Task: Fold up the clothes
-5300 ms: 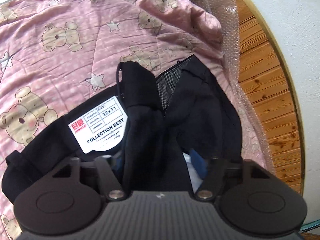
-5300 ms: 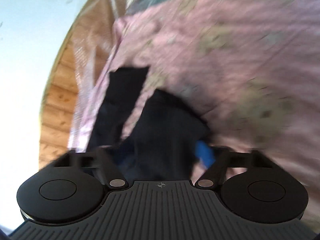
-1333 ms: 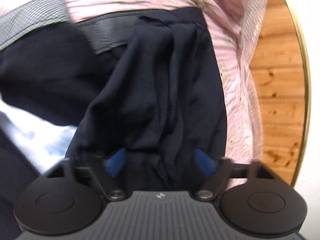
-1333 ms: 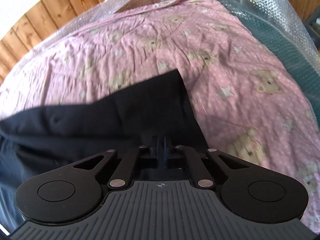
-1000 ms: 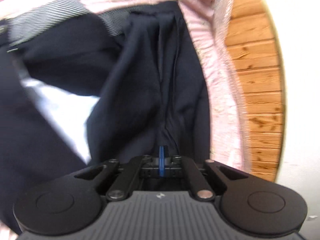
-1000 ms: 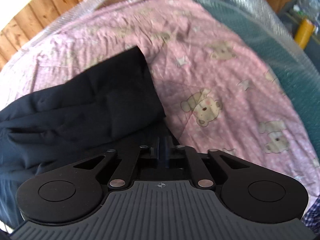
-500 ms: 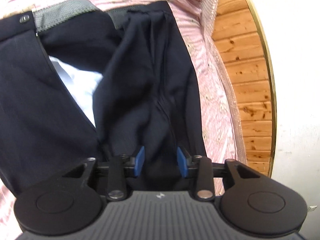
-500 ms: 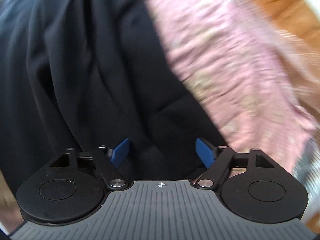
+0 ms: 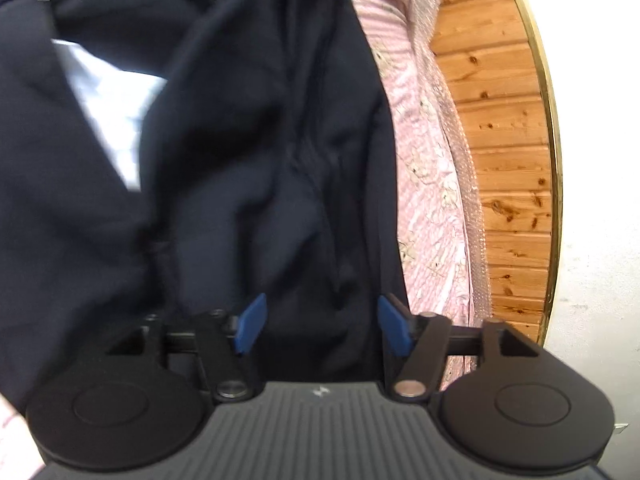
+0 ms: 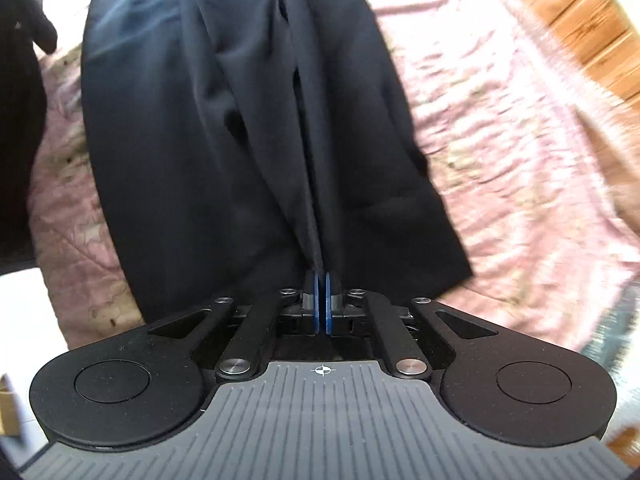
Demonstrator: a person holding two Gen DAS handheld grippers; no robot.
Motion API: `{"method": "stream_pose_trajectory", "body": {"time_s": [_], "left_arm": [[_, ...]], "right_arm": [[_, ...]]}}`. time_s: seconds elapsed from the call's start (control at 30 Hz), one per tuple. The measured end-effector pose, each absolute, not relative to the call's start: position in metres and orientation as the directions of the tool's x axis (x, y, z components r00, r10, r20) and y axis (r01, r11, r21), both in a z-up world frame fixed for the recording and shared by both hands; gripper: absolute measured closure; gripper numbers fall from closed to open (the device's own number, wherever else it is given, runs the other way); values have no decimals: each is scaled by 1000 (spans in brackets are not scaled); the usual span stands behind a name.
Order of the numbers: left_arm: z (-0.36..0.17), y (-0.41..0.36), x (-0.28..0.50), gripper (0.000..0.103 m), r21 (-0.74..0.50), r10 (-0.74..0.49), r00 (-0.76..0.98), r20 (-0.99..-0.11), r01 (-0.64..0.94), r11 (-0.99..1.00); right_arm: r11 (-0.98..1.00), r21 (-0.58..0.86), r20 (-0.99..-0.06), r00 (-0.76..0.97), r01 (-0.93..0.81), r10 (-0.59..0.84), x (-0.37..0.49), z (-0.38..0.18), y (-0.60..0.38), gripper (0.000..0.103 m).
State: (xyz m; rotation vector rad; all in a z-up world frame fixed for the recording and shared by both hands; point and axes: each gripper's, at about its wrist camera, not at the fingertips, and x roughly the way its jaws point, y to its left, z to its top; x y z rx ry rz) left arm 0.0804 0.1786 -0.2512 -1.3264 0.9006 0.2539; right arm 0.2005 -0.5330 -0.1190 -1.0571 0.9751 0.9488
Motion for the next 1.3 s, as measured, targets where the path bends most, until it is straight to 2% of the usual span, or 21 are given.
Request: {"method": "stream_pose_trajectory", "body": {"time_s": [0.03,0.1,0.3,0.43,0.6,0.63,0.67,0.7,0.77,0.93,1.07,1.17,1.23,1.27,1.3], "left_arm": [[-254,175,88,32,-725,-333,645,-688,-628,282],[-263,168,105,31,-712,-357,617,-701,-635,301],[-272,159,134,30,-663,-359,560,-747,-669,336],[-270,155,137,28,-659,-361,554,-750,-669,344],[-269,156,125,27,-655,-357,554,-752,-686,317],[-268,157,121,27,-654,-351,556,-753,-691,309],[-268,159,115,27,-653,-346,558,-754,-695,301],[-268,161,110,27,-652,-338,563,-754,-700,291],[-268,167,96,27,-651,-320,572,-755,-712,263],[-276,178,73,26,-643,-290,583,-759,-742,190],[-283,175,80,26,-640,-312,574,-757,-746,181],[-279,168,93,25,-654,-334,576,-746,-727,207],[-274,166,98,25,-663,-343,579,-740,-714,226],[-272,165,101,25,-667,-347,580,-737,-707,235],[-270,165,102,25,-669,-350,581,-735,-705,235]], "right_arm": [[221,-292,-937,325,-930,128,189,-120,-536,103],[268,-349,-918,385,-898,93,180,-129,-543,103],[362,-316,-922,373,-877,99,160,-141,-552,103],[342,-405,-865,476,-848,157,153,-143,-534,76],[250,-430,-858,478,-868,186,174,-167,-489,76],[218,-440,-858,480,-871,185,175,-174,-480,71],[183,-469,-848,498,-864,180,175,-181,-471,59],[145,-515,-827,534,-845,176,173,-186,-464,55],[85,-583,-789,588,-808,179,167,-185,-458,53],[-12,-648,-748,634,-761,197,163,-168,-450,49],[-94,-594,-801,577,-799,161,175,-184,-447,43],[-157,-593,-805,575,-790,146,190,-200,-441,40],[-158,-558,-829,542,-814,138,202,-206,-436,42],[-148,-537,-843,523,-830,126,208,-209,-434,59],[-135,-511,-859,499,-849,113,213,-212,-431,80]]}}
